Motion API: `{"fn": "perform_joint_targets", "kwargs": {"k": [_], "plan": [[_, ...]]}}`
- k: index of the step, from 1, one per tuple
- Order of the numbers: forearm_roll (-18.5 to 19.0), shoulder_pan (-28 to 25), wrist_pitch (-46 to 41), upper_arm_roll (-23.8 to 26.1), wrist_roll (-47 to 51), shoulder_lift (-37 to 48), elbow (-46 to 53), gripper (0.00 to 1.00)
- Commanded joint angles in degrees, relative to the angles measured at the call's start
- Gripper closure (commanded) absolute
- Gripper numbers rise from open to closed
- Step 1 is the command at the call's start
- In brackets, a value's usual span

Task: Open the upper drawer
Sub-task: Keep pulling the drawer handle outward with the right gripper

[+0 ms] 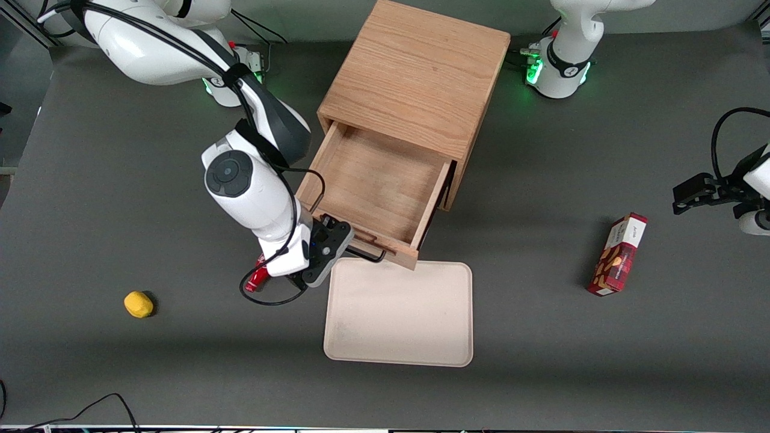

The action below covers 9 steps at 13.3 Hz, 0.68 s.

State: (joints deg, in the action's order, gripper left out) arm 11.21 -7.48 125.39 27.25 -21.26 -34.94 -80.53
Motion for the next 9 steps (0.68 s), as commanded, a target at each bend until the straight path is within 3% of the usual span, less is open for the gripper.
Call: {"fn": "perform_joint_targets", "kwargs": {"k": [1,9], "plan": [[1.1,-0.6,2.3,-1.9,-0.4,-1.7,2.4,0.00],[1.0,0.4,2.6,-2.4,-3.9,-3.6,4.8,0.00]]}}
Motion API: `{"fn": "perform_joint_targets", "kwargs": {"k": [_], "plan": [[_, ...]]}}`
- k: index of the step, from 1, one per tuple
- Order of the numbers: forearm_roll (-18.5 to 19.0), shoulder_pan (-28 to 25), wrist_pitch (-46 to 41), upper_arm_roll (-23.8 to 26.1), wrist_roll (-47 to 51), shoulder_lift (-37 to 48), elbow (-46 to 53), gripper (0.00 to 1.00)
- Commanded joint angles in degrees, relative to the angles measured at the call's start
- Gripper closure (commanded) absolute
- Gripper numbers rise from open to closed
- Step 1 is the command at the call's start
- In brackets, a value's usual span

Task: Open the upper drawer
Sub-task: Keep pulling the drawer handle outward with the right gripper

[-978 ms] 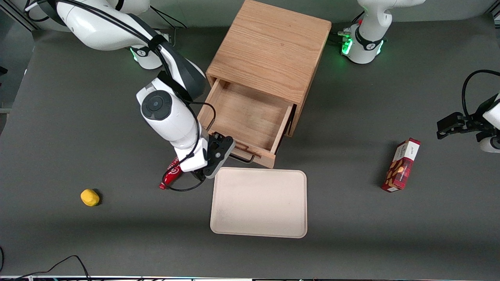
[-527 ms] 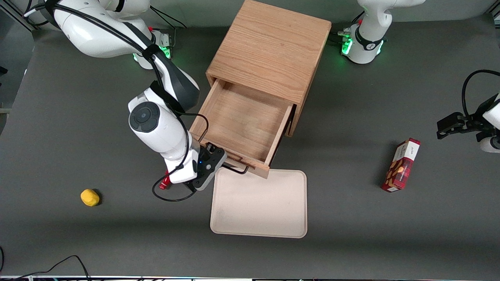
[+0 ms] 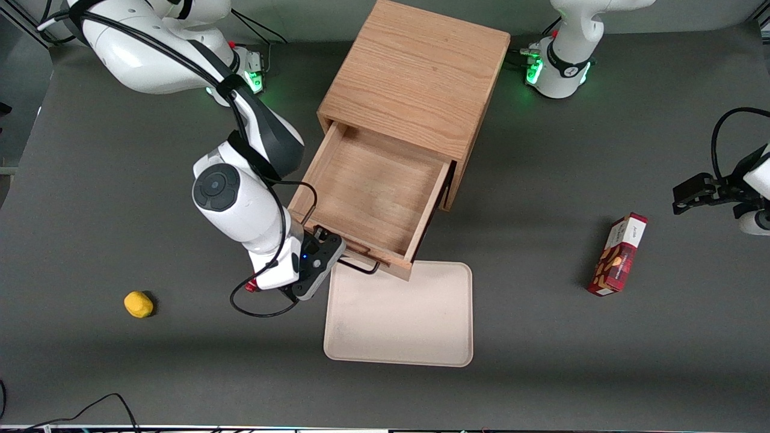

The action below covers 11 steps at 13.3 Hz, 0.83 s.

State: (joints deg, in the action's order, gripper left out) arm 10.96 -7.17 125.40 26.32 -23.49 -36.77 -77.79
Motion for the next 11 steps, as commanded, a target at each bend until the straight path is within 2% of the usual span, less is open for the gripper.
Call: {"fn": "perform_joint_targets", "kwargs": {"k": [1,3,7,11], "plan": [[1.3,0.3,2.5,-1.4,-1.6,-1.9,2.7,0.00],[1.2,0.5,2.3,-1.1,-1.6,-1.9,3.3,0.00],[-3.0,0.4,1.8,-0.7,-1.7,-1.2,4.1,0.00],[-10.6,0.4,-1.6,-0.7,-4.3,-0.9,6.0,0.00]]}}
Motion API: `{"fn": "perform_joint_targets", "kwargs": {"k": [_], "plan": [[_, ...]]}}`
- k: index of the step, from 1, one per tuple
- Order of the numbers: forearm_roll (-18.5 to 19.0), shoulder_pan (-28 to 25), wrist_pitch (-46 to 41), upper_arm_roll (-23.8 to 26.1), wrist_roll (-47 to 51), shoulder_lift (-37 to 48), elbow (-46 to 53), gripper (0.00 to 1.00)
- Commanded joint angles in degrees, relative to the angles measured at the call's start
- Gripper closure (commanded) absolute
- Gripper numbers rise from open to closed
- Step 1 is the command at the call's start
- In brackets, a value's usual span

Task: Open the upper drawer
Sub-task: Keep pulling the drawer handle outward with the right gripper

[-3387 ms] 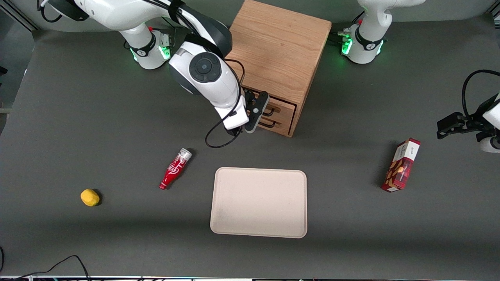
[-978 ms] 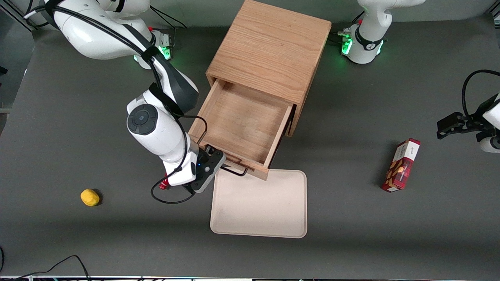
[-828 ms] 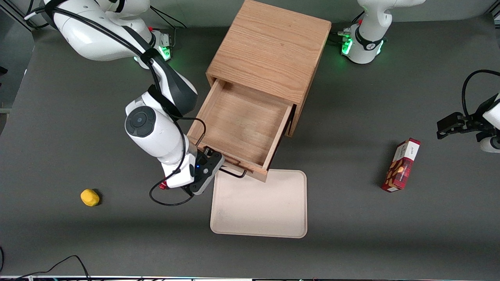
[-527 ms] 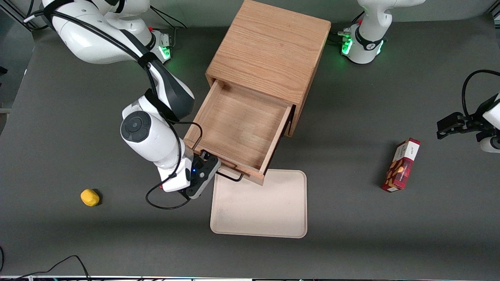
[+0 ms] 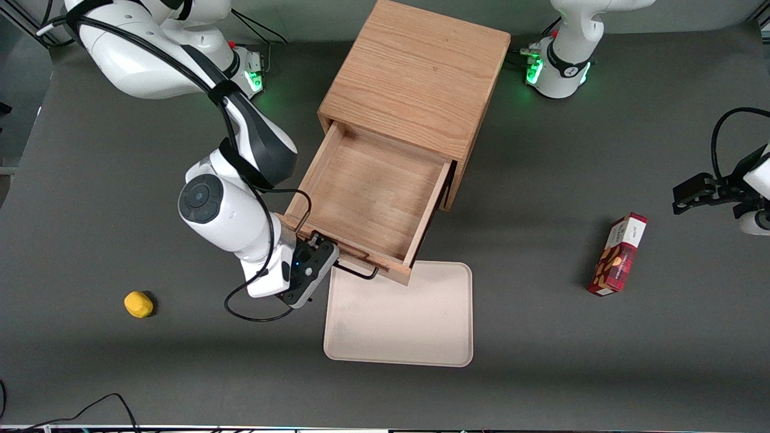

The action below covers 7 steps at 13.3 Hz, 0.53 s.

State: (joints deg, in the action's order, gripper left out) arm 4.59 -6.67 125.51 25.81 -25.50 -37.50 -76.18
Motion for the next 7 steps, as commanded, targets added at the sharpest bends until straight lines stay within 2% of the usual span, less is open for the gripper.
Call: {"fn": "perform_joint_targets", "kwargs": {"k": [1,3,7], "plan": [[-7.2,0.0,-3.2,-0.4,-3.0,-0.3,4.6,0.00],[-11.9,0.0,-6.4,-0.8,-4.4,-0.2,5.7,0.00],[-12.2,3.8,-12.6,-0.8,-3.3,5.8,5.8,0.00]]}}
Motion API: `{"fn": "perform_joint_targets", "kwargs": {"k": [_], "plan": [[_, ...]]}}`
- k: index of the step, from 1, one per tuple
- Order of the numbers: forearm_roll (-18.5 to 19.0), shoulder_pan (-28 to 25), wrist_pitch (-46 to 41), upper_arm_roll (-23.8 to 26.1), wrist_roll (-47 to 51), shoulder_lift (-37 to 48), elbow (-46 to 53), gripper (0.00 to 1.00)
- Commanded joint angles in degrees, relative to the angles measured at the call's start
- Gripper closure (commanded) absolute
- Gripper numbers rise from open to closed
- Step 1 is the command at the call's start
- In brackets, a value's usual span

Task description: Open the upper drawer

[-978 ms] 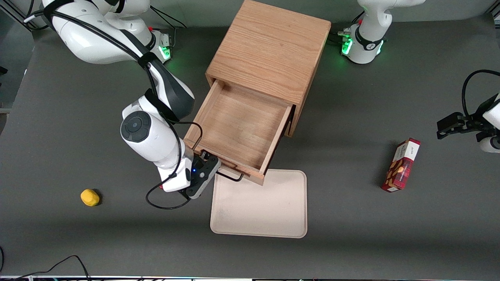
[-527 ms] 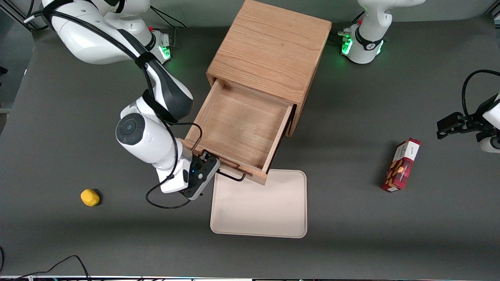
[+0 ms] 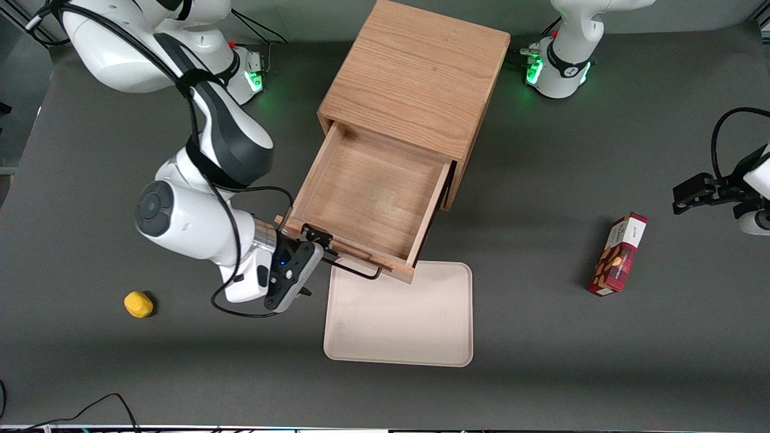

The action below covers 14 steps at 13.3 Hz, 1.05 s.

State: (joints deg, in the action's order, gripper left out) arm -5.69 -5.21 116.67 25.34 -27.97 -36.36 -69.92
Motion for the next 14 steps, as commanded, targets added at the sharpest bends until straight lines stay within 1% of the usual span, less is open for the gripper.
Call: {"fn": "perform_joint_targets", "kwargs": {"k": [1,2,3,5,6,7,8,9,10,11,12,13,14], "plan": [[-2.0,4.2,-7.1,-0.3,-0.9,7.1,-1.1,0.00],[-2.0,5.8,-10.2,-0.4,-0.3,9.2,-1.3,0.00],[-2.0,7.2,-13.8,-1.5,1.3,11.6,-1.4,0.00],[-1.9,7.1,-21.5,-7.4,5.7,16.6,-1.6,0.00],[-1.5,7.5,-24.6,-9.2,8.7,18.9,-2.8,0.00],[-0.9,7.9,-26.5,-11.3,12.4,22.2,-5.4,0.00],[-0.5,8.5,-27.1,-13.0,17.7,27.1,-10.8,0.00],[-0.5,9.4,-27.1,-13.8,23.1,31.6,-15.8,0.00],[-0.2,10.6,-27.5,-14.3,26.0,34.5,-18.7,0.00],[2.6,11.0,-27.9,-14.3,28.5,36.9,-21.1,0.00],[6.6,11.4,-28.1,-14.2,31.5,38.2,-22.4,0.00],[7.5,11.5,-28.2,-14.2,34.7,38.4,-22.5,0.00],[7.5,11.5,-28.2,-14.3,36.0,38.4,-22.5,0.00]]}}
